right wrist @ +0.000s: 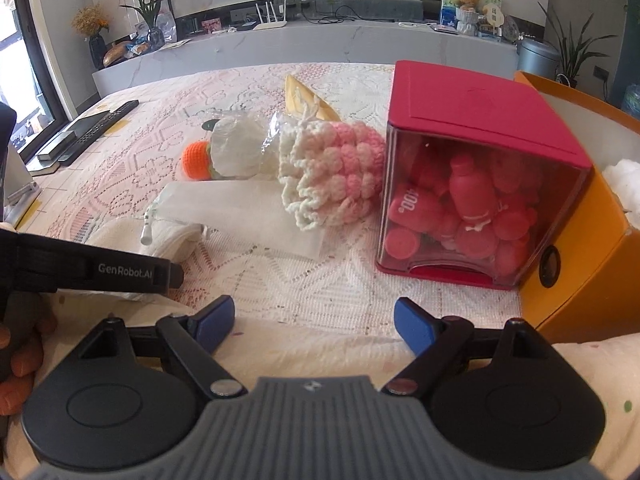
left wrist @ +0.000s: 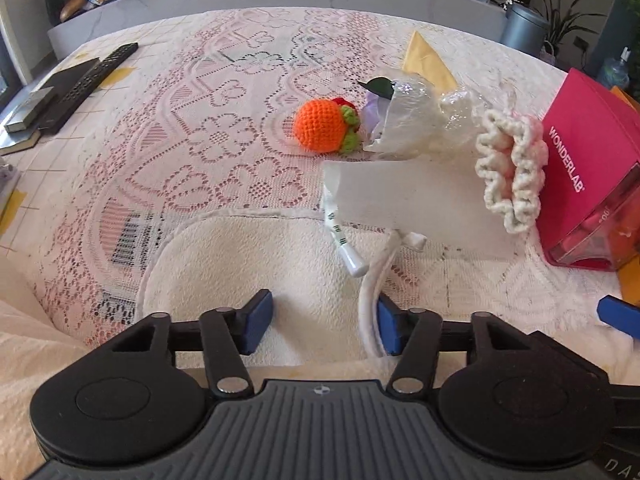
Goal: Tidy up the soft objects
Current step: 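Grasp the white towel with the left tool while the right tool grasps the crocheted piece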
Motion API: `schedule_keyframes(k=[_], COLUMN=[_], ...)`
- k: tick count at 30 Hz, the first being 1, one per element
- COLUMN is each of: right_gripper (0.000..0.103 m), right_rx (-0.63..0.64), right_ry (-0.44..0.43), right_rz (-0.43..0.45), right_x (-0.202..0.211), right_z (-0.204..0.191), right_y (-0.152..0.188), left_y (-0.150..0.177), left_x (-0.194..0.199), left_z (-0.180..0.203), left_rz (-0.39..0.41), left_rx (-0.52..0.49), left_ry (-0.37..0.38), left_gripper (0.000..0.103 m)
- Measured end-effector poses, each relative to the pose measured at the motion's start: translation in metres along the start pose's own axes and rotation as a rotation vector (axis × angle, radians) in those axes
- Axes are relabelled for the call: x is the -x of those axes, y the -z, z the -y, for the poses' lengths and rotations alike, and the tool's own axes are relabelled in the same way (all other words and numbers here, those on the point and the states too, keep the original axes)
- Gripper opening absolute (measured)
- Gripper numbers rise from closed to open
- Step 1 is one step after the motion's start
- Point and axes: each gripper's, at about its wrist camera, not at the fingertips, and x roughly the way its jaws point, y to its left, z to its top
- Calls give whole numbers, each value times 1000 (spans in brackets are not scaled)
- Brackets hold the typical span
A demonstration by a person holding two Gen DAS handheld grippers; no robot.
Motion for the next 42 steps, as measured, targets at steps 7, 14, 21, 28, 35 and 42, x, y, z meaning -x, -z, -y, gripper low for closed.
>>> schedule_keyframes(k=[7, 14, 21, 28, 35, 42], right_gripper=[86, 84, 76, 70, 68, 68], right_rx=[-6, -20, 92, 228, 348, 450], right_ry=[-10, -28, -7, 98, 230, 337], right_rz=[3, 20, 86, 155, 178, 168], right_x=[-1, 7, 18, -1, -36, -67], right_z=[1, 2, -16, -41, -65, -78], right_y=[-1, -3, -21, -48, -61, -59], left_y=[1, 10, 4, -18, -19, -14], left_x=[5, 36, 66, 88, 52, 40], left_z=[-8, -17, -32, -28, -28, -30], left_rz=[13, 148, 295, 421, 342, 304], left_rx=[50, 100, 188, 162, 162, 159], left_ry=[-21, 30, 65, 102, 176, 205], left_gripper=[21, 15, 15, 15, 15, 15])
